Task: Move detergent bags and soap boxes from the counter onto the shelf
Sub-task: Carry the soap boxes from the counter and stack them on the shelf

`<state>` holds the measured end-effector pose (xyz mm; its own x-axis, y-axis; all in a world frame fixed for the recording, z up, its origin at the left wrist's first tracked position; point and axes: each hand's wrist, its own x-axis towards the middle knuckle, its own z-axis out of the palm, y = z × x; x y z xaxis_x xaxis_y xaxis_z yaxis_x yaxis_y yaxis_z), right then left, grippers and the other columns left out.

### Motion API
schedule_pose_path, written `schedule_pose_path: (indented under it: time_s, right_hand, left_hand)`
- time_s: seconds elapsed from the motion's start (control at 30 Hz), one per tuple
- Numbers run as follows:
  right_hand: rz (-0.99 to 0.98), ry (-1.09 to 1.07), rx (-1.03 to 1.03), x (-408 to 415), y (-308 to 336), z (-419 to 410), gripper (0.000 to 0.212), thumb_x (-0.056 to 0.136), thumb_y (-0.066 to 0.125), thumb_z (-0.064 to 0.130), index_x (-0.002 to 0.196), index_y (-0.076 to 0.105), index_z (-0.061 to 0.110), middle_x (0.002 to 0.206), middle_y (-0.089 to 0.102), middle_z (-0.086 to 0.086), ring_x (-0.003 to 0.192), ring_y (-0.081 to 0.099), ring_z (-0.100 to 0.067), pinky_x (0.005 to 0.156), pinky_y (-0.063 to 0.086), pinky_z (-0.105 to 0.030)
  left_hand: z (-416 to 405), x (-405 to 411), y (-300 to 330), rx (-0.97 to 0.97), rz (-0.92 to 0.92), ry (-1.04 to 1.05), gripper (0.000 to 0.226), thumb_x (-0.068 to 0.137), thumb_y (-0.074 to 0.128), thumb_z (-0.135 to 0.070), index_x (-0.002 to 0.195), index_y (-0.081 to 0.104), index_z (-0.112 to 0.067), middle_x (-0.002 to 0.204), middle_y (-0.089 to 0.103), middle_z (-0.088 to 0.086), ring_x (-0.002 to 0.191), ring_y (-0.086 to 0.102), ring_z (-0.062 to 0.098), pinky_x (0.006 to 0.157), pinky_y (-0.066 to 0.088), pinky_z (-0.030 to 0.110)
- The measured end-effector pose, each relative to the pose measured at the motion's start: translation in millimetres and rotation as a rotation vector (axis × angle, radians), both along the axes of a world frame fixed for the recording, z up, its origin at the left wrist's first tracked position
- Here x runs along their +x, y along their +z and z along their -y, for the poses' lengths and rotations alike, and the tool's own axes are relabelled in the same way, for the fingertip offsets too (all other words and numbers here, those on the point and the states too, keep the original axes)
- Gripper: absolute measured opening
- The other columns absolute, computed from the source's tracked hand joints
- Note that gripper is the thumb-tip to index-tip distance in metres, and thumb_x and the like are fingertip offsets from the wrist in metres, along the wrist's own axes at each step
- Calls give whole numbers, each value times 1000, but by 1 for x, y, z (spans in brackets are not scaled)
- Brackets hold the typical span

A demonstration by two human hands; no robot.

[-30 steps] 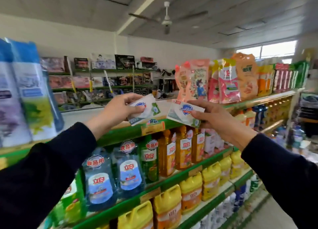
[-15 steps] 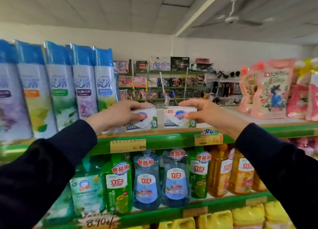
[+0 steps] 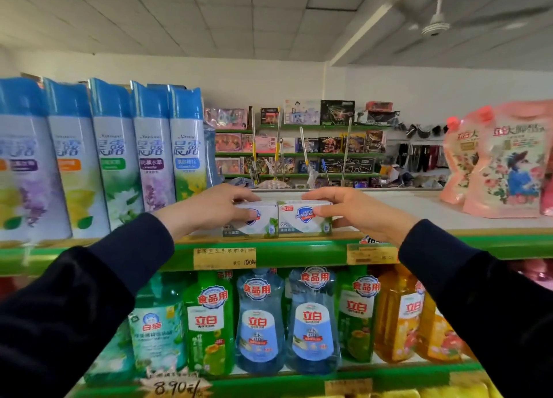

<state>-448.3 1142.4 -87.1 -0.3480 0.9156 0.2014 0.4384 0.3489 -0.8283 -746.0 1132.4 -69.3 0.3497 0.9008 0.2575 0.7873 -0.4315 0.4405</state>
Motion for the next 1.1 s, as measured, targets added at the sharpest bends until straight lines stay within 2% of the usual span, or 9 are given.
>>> schedule_pose_path:
  time_s: [0.23, 0.33, 0.53, 0.7, 0.83, 0.9, 0.97, 1.03, 1.1]
  right_hand:
    - [-12, 33, -16, 4, -5, -4, 32, 105, 51, 35, 133, 64, 40, 147, 55, 13, 132, 52, -10, 106, 47, -40]
    - [43, 32, 19, 7, -4, -5, 30, 103, 55, 37, 131, 65, 45, 137, 63, 16, 121, 61, -7, 100, 54, -38]
    - [33, -67, 46, 6, -1, -16, 26, 101, 61, 32, 122, 68, 46, 125, 69, 14, 112, 67, -8, 94, 59, -40]
    - [74, -37, 57, -29, 0, -18, 29, 104, 56, 32, 130, 62, 41, 138, 58, 13, 123, 58, -10, 100, 54, -44]
    - [45, -6, 7, -66, 3, -15, 35, 109, 42, 35, 140, 57, 30, 138, 55, 10, 126, 52, -14, 87, 55, -34]
    - [-5, 10, -48, -80, 5, -12, 40, 110, 38, 38, 142, 58, 25, 140, 59, 4, 123, 56, -19, 85, 56, -33]
    - [-48, 34, -89, -87, 7, -10, 42, 110, 38, 38, 143, 57, 21, 139, 61, -2, 122, 59, -23, 95, 55, -40]
    - [-80, 48, -124, -87, 7, -9, 46, 109, 39, 40, 150, 48, 22, 151, 52, -3, 131, 54, -27, 106, 49, -46]
    - [-145, 51, -174, -81, 7, -10, 50, 108, 43, 40, 154, 41, 22, 157, 44, -7, 135, 50, -30, 111, 46, -49]
  left_hand:
    - [8, 0, -2, -11, -5, 11, 43, 103, 50, -48, 144, 54, -37, 148, 54, -12, 108, 58, 3, 95, 42, 22]
    - [11, -2, -5, -5, -7, -5, 43, 103, 50, -48, 145, 52, -40, 143, 56, -15, 98, 57, -9, 81, 41, 13]
    - [14, -3, -4, -70, 67, -21, 41, 103, 52, -44, 144, 53, -40, 146, 56, -12, 122, 57, 6, 103, 44, 26]
    - [17, 5, -11, -140, 176, -72, 61, 105, 40, -50, 160, 14, -47, 168, 12, -15, 153, 18, 11, 115, 18, 29]
    - [15, 6, -12, -237, 410, -27, 61, 102, 34, -63, 159, 14, -51, 166, 19, -17, 142, 22, 4, 115, 16, 38]
    - [12, 5, -13, -261, 471, 9, 58, 99, 36, -67, 154, 36, -46, 155, 42, -16, 133, 46, 3, 110, 25, 30]
    - [9, 4, -12, -267, 488, 23, 43, 99, 39, -65, 123, 65, -40, 117, 72, -22, 89, 68, -12, 89, 36, 15]
    - [9, 3, -10, -265, 476, 29, 37, 101, 38, -61, 99, 66, -36, 77, 74, -30, 63, 64, -19, 70, 35, 12]
    - [10, 1, -8, -252, 448, 12, 35, 103, 35, -58, 96, 63, -38, 67, 67, -38, 60, 60, -25, 68, 36, 10]
